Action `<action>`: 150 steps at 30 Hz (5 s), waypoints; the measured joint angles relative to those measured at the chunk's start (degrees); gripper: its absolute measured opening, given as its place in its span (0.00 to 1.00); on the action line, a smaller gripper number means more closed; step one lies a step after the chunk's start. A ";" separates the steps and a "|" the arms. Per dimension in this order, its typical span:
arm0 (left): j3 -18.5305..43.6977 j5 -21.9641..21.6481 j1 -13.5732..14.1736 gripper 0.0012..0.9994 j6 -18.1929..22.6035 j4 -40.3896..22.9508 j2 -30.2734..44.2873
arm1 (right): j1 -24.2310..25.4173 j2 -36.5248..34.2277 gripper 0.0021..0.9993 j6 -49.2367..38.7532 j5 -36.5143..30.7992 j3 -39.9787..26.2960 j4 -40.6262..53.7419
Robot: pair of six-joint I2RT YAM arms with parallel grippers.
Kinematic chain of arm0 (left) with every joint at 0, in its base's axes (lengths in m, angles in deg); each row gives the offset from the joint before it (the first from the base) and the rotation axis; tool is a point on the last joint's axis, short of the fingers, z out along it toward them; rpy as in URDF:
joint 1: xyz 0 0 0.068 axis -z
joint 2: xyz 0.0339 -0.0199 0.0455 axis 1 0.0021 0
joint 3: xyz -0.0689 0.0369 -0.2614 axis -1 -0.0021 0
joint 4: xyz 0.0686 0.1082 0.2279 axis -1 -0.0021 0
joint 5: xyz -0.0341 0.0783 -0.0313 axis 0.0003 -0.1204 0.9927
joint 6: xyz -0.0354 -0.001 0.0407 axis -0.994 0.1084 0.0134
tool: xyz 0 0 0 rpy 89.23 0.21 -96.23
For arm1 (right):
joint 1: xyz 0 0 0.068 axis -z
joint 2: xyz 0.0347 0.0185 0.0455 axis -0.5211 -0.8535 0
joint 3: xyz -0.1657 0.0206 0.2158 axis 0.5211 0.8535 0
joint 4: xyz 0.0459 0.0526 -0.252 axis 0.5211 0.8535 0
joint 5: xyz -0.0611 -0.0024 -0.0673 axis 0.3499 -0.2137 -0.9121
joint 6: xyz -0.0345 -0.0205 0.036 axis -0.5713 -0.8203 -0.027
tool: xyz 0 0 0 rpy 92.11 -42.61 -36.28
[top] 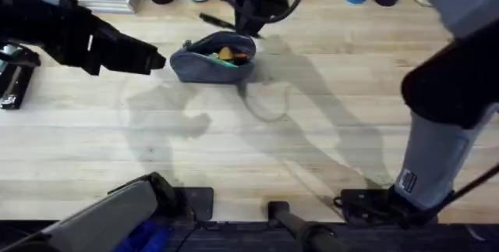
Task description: Unzip the bag, pick up the pens from the table one at a time and place them inside, then zip the bag closed.
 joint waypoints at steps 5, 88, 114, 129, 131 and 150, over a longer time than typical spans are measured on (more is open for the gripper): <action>0.00 0.00 0.00 1.00 0.00 0.00 0.00 | -1.01 -3.04 0.03 0.00 -0.01 0.00 -2.10; 0.00 0.00 0.00 1.00 0.00 -0.17 0.00 | -1.64 -13.68 1.00 10.76 2.02 0.00 -6.72; 0.00 0.00 0.00 1.00 0.00 -0.17 0.00 | 6.94 8.79 1.00 34.69 2.09 9.59 -2.53; 0.00 0.00 0.00 1.00 0.00 -0.17 0.00 | 9.64 18.12 1.00 43.91 -2.56 18.40 -3.80; 0.00 0.00 0.00 1.00 0.02 -0.17 0.00 | 9.64 18.39 1.00 44.92 -3.21 18.42 -3.82; 0.00 7.09 -2.74 0.99 15.98 -1.75 3.40 | 9.64 18.39 1.00 46.60 -4.36 18.60 -3.80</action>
